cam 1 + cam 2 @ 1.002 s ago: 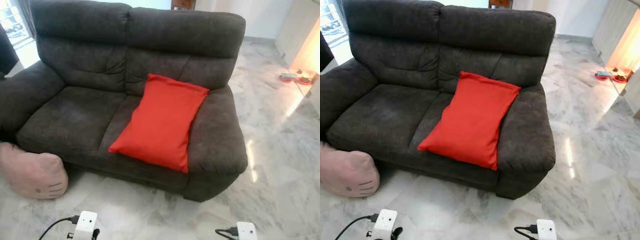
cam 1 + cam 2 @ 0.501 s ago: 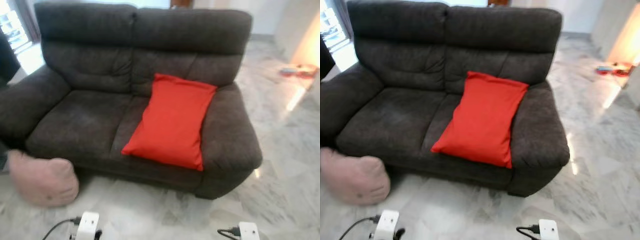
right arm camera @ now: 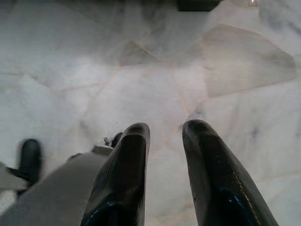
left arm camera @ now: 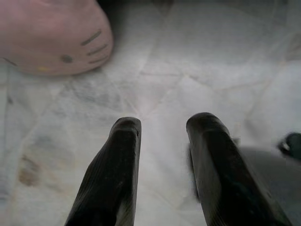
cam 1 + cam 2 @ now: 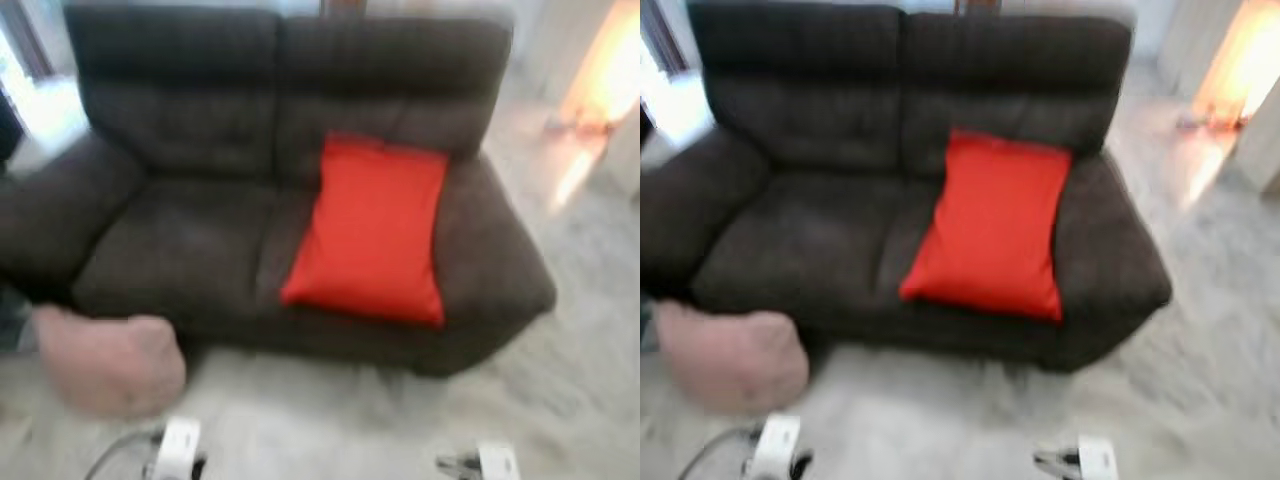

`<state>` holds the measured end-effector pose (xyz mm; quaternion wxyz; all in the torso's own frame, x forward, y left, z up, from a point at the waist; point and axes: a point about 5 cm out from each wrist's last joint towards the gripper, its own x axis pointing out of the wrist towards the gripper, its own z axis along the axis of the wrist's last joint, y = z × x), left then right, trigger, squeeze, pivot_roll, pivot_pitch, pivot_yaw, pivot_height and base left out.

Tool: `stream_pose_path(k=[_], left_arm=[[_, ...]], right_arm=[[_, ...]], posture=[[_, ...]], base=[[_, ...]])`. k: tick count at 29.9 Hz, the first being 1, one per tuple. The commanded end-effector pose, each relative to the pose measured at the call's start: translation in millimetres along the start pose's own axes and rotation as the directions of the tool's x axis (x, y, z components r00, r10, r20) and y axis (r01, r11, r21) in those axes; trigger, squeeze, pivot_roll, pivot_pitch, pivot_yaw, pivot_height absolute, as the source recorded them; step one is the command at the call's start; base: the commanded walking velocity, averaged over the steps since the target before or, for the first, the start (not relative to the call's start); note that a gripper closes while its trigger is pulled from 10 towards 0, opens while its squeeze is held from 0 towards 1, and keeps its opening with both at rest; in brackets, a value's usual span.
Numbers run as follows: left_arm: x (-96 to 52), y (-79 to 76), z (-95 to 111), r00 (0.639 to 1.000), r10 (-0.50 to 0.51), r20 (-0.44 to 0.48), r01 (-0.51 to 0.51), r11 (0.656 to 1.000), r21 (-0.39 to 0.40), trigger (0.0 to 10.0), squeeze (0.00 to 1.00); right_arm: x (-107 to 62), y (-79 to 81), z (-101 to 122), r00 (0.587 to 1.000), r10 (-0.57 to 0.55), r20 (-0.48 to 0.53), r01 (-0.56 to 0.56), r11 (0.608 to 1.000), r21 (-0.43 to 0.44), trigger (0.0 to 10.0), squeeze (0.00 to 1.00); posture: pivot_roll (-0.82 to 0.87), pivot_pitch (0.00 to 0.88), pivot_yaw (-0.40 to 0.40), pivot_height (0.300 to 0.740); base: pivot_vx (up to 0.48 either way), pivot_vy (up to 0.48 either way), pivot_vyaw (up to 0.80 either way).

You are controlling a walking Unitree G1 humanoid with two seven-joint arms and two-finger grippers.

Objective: Move the pillow to the sofa from floor

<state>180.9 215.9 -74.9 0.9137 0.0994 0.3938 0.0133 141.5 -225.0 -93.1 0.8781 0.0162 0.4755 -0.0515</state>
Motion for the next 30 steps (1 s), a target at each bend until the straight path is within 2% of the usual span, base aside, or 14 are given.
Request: stream_pose_path(k=[1,12,17,30], left_arm=[[-1.9,7.8,-5.3,1.0,0.019,-0.018,-0.019,1.0,0.002,10.0,0.0],[-1.9,8.5,-5.3,1.0,0.019,-0.019,-0.019,1.0,0.002,10.0,0.0],[-1.9,9.1,-5.1,1.0,0.019,-0.018,-0.019,1.0,0.003,10.0,0.0],[-1.8,9.4,-5.1,1.0,0.02,-0.02,-0.02,1.0,0.004,10.0,0.0]], right_arm=[[1.4,3.7,4.8,1.0,0.01,0.016,-0.01,1.0,-0.003,10.0,0.0],[1.4,4.2,4.2,1.0,0.008,0.015,-0.009,1.0,0.013,10.0,0.0],[1.6,4.5,3.7,1.0,0.007,0.006,-0.007,1.0,0.006,10.0,0.0],[1.6,5.3,4.5,1.0,0.015,0.014,-0.015,1.0,0.01,10.0,0.0]], posture=[[0.09,0.048,-0.06,0.74],[0.09,0.052,-0.056,0.74],[0.09,0.053,-0.055,0.74],[0.1,0.054,-0.054,0.74]], base=[[0.0,0.48,0.0],[0.0,0.48,0.0],[0.0,0.48,-0.8],[0.0,0.48,0.0]])
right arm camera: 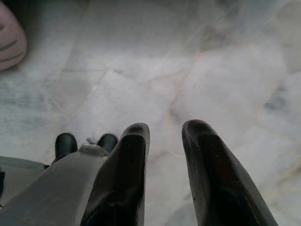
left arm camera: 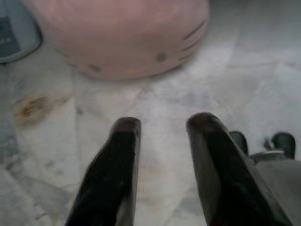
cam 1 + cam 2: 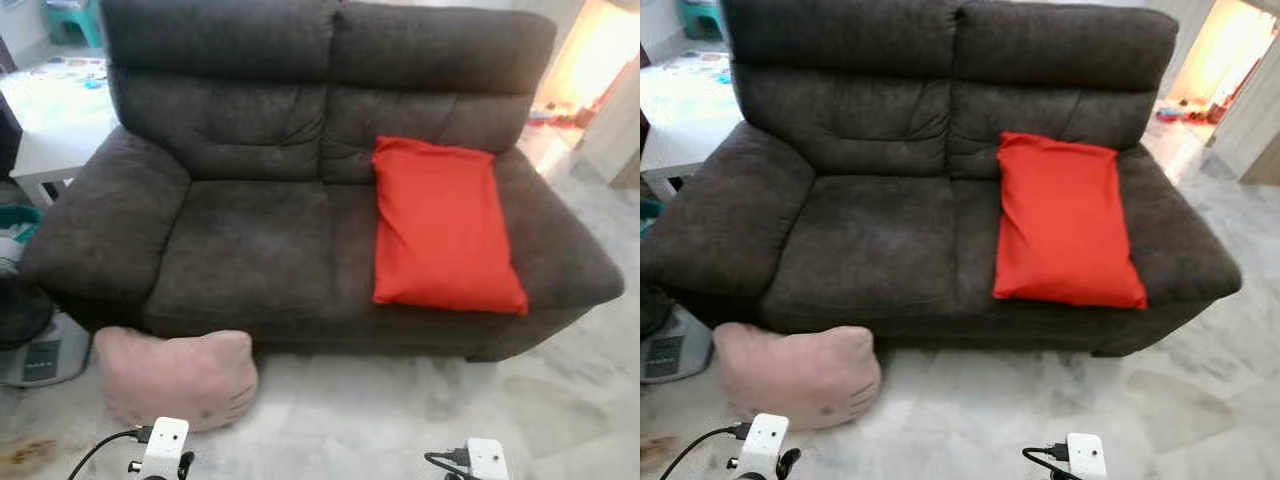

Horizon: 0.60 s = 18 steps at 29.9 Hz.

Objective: Move the pillow to the sofa from floor

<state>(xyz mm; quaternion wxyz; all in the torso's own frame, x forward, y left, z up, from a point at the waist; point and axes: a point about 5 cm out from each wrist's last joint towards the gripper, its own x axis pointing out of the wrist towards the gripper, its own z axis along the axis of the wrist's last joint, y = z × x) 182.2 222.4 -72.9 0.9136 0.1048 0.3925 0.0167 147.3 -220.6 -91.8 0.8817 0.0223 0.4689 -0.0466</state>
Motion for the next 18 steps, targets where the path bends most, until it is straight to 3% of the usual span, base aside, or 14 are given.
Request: stream_pose_path(k=[1,18], left_arm=[[-1.9,2.6,-6.3,1.0,0.008,-0.022,-0.008,1.0,-0.003,10.0,0.0],[-2.0,2.0,-6.5,1.0,0.007,-0.022,-0.007,1.0,-0.006,10.0,0.0]], right_arm=[[-0.2,0.3,-0.6,1.0,0.0,0.0,0.0,1.0,0.002,10.0,0.0],[-0.2,0.6,1.8,1.0,0.022,0.018,-0.021,0.999,-0.028,10.0,0.0]], posture=[[0.1,0.056,-0.055,0.74],[0.1,0.059,-0.06,0.74]], base=[[0.0,0.48,0.0],[0.0,0.48,0.0]])
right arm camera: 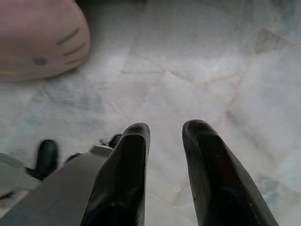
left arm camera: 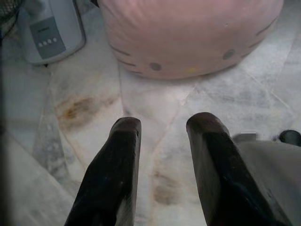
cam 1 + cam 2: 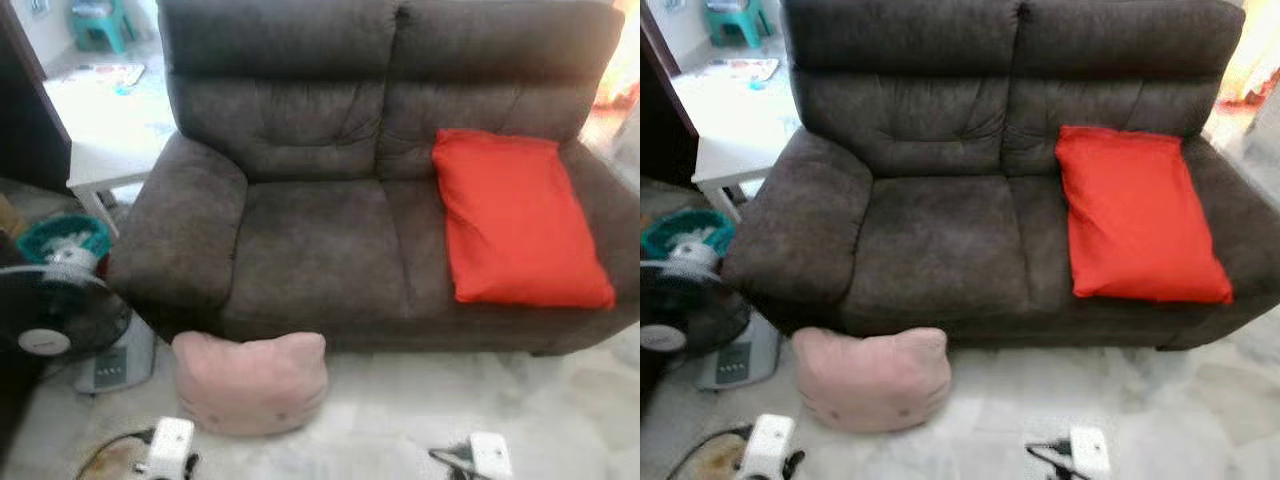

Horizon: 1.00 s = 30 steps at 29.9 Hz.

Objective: Move the pillow to the sofa from floor

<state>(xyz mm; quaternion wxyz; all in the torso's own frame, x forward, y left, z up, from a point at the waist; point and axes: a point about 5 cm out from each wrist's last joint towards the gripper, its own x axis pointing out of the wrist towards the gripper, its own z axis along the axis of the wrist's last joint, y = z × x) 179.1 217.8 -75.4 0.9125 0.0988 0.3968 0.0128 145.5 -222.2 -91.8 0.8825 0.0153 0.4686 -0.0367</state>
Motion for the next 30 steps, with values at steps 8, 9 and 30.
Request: stream_pose_path(k=[8,9,30], left_arm=[[-1.0,8.0,-2.9,1.0,0.02,-0.014,-0.02,1.0,0.003,10.0,0.0],[-1.0,8.2,-2.7,1.0,0.018,-0.013,-0.018,1.0,0.005,10.0,0.0],[-1.3,6.5,-2.1,1.0,0.004,0.003,-0.004,1.0,-0.025,10.0,0.0]], right_arm=[[1.0,3.4,3.4,1.0,0.015,0.017,-0.015,1.0,0.0,10.0,0.0],[1.0,4.1,2.0,1.0,0.018,0.008,-0.018,1.0,0.024,10.0,0.0],[1.0,3.8,2.6,1.0,0.028,0.005,-0.028,1.0,-0.005,10.0,0.0]], posture=[[0.1,0.058,-0.057,0.74],[0.1,0.057,-0.056,0.74],[0.11,0.056,-0.058,0.74]], base=[[0.0,0.48,0.64],[0.0,0.48,0.0],[0.0,0.08,0.0]])
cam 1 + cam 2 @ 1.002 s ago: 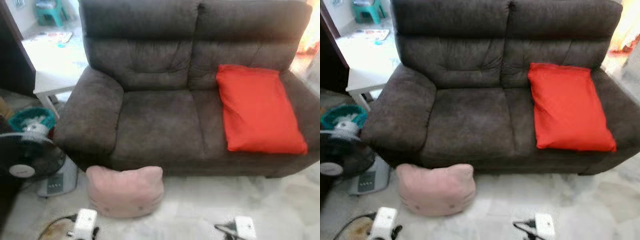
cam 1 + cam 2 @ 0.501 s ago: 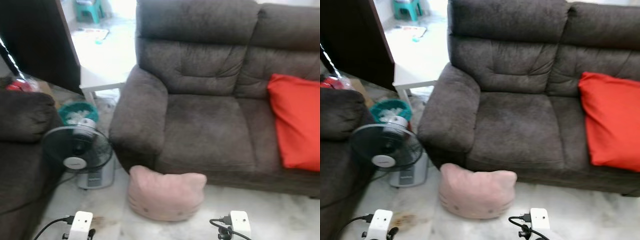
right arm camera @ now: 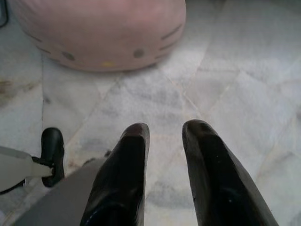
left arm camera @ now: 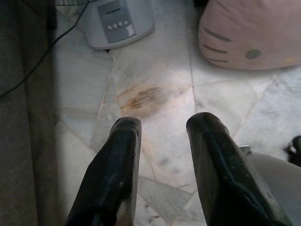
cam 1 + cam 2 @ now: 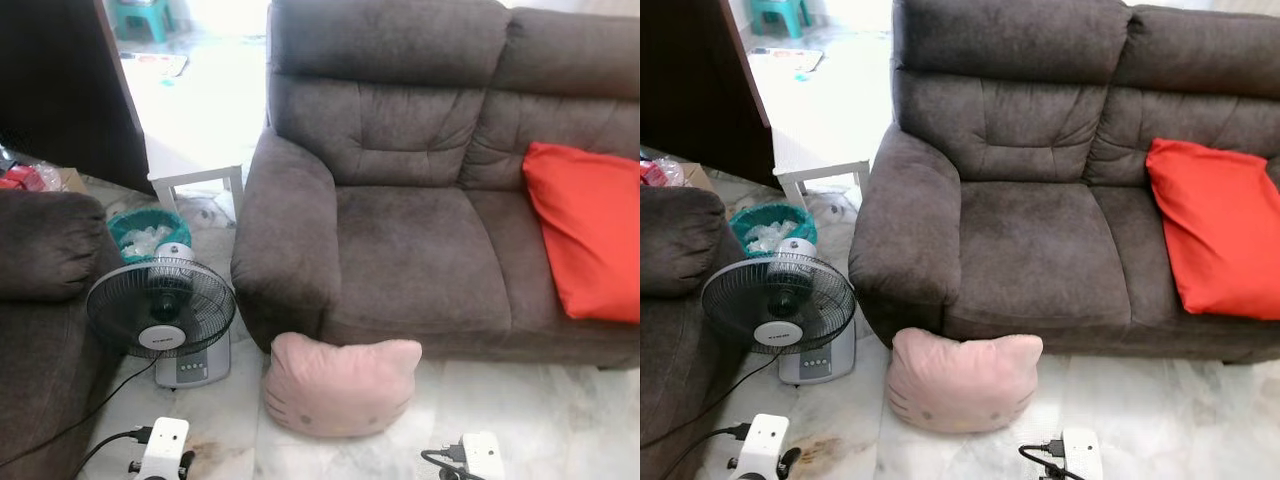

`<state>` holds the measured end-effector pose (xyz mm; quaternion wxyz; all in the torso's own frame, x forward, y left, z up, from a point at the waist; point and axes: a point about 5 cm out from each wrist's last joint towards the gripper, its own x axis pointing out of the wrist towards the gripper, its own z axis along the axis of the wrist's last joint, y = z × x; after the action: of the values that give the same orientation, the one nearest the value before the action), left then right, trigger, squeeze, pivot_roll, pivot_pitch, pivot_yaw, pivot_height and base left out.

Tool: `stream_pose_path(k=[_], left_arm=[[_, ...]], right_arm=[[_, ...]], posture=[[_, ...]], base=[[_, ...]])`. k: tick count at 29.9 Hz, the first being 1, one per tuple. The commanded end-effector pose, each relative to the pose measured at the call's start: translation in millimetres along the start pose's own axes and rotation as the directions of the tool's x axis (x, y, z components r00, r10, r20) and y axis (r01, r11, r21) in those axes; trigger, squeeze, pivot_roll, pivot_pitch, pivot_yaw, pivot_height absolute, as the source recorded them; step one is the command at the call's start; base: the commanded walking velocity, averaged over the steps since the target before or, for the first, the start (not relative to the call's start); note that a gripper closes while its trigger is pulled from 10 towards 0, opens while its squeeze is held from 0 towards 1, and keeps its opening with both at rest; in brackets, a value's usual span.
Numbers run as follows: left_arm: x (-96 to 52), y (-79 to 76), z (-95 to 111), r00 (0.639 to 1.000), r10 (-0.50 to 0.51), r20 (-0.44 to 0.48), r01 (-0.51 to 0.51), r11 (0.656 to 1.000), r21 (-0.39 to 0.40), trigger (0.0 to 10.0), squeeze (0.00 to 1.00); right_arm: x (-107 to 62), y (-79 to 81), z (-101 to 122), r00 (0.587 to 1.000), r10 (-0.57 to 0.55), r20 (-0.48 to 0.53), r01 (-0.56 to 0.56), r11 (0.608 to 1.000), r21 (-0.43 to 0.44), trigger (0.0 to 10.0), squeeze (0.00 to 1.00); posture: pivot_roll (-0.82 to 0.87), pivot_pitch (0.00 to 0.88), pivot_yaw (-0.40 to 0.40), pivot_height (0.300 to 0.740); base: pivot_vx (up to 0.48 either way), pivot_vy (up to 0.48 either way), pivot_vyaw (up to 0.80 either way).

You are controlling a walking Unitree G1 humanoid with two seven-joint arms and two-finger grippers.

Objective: Move the pillow to the sofa from floor

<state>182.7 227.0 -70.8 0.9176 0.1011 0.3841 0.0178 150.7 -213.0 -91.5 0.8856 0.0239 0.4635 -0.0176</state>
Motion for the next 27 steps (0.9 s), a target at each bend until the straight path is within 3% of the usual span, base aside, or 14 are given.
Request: stream_pose_path(k=[1,20,27], left_arm=[[-1.7,-3.6,-6.3,1.0,-0.01,-0.023,0.009,1.0,-0.024,10.0,0.0],[-1.6,-4.3,-6.1,1.0,-0.023,-0.021,0.022,0.999,-0.042,10.0,0.0],[-1.4,-6.5,-5.9,0.999,-0.029,-0.021,0.028,0.999,-0.045,10.0,0.0]], right_arm=[[-1.4,-5.8,-1.4,1.0,-0.014,-0.006,0.014,1.0,-0.003,10.0,0.0],[-1.3,-5.6,-1.2,1.0,-0.011,-0.007,0.011,1.0,-0.005,10.0,0.0],[-1.6,-7.5,-0.7,1.0,-0.014,-0.005,0.013,1.0,-0.008,10.0,0.0]], posture=[[0.11,0.056,-0.059,0.74],[0.11,0.053,-0.063,0.74],[0.11,0.052,-0.069,0.74]], base=[[0.0,0.0,0.0],[0.0,0.0,0.0],[0.251,0.0,0.0]])
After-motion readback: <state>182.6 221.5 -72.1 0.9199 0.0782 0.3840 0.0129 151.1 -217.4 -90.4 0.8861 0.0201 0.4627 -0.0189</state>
